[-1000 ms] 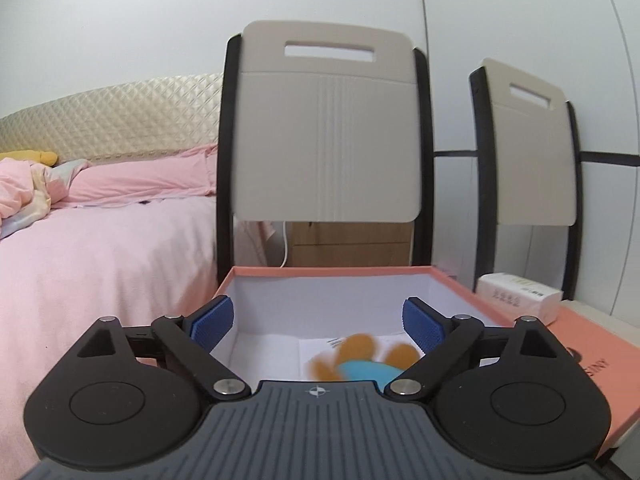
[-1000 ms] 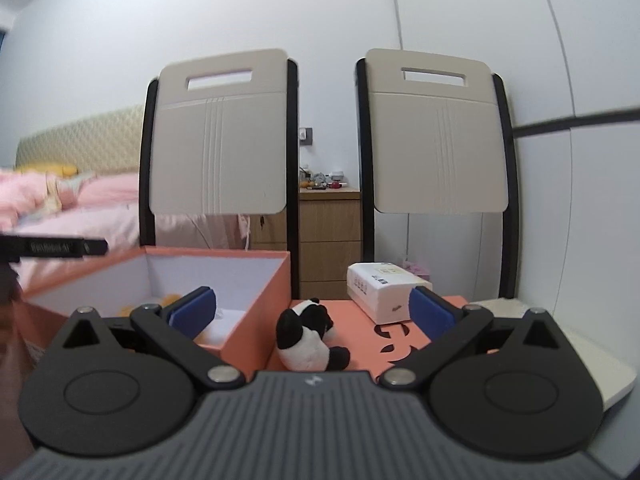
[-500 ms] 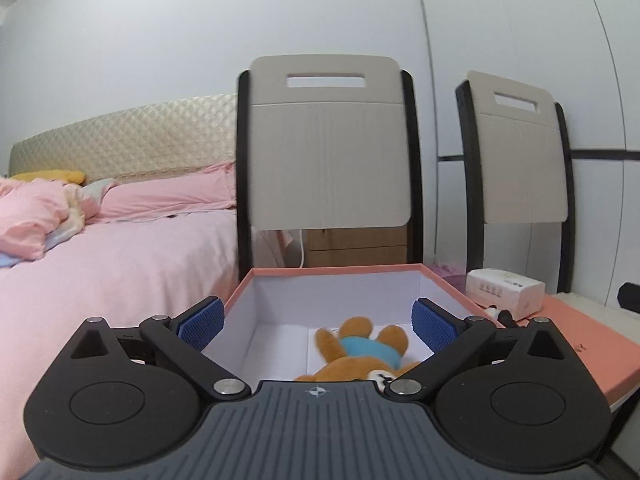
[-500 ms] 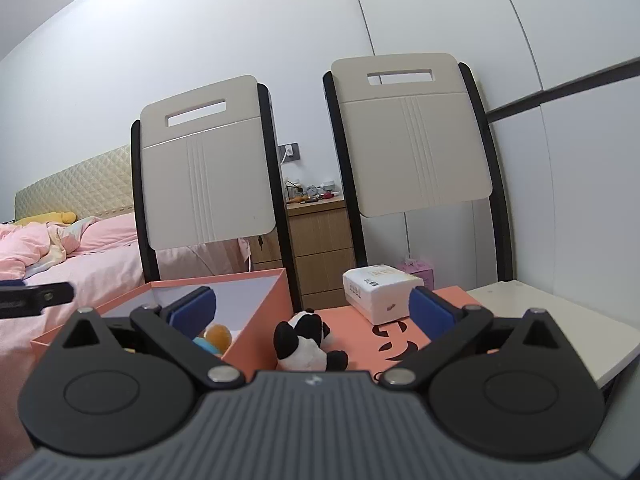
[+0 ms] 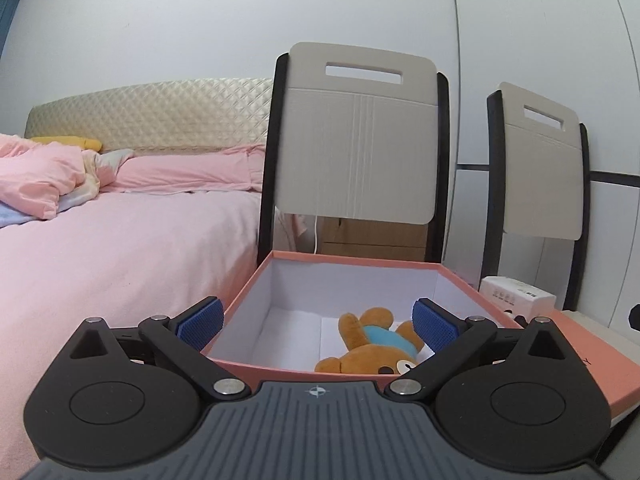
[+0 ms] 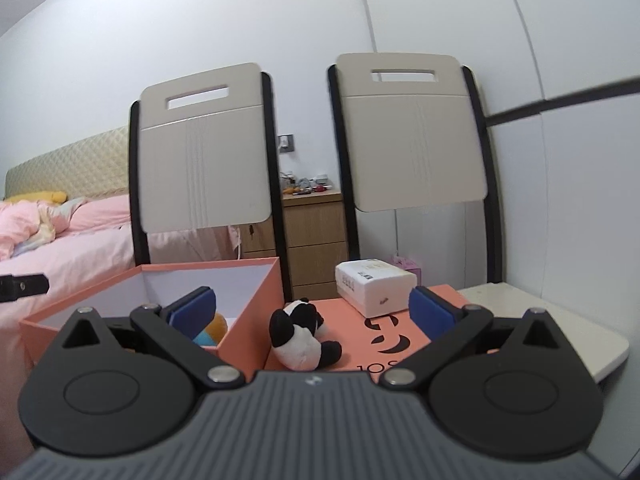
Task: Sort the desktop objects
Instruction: 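Move the right gripper to the black-and-white panda plush and grasp it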
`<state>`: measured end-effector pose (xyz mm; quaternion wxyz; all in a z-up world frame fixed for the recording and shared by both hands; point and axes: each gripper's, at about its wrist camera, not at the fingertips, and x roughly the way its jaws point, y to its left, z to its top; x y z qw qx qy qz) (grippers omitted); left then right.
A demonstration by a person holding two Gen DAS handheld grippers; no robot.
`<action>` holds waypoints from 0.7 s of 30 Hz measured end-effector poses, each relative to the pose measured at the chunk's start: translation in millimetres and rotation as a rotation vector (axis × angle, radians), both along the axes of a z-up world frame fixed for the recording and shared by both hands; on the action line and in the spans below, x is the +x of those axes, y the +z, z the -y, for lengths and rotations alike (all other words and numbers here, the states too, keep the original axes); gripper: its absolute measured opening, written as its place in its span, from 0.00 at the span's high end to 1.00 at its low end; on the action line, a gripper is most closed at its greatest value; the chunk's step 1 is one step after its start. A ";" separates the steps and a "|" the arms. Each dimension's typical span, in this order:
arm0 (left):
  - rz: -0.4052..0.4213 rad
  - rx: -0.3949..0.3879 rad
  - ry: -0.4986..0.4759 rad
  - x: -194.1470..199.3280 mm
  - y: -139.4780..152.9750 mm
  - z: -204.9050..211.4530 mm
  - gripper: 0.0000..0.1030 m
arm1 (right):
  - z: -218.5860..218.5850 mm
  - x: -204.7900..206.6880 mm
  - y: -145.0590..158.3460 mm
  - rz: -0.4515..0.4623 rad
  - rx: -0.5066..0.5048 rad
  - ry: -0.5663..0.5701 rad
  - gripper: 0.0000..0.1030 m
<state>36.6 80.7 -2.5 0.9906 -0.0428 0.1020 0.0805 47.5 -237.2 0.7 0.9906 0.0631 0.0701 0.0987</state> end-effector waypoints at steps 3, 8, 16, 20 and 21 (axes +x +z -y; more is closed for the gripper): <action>-0.002 0.008 -0.010 -1.1 0.0 1.9 0.01 | -3.5 9.1 0.3 -0.004 -0.002 -0.001 0.00; 0.013 0.022 -0.020 -4.6 1.5 3.9 0.01 | -7.4 39.8 10.1 -0.001 -0.008 0.012 0.00; 0.000 0.051 -0.026 -2.8 -4.3 7.7 0.01 | -15.5 120.4 24.8 -0.049 -0.048 0.091 0.00; -0.013 0.060 -0.032 -1.2 -7.7 10.2 0.01 | -8.9 154.0 8.2 -0.133 -0.017 0.146 0.00; -0.018 0.061 -0.033 -0.3 -8.5 10.4 0.01 | -6.3 158.3 1.5 -0.164 -0.020 0.165 0.00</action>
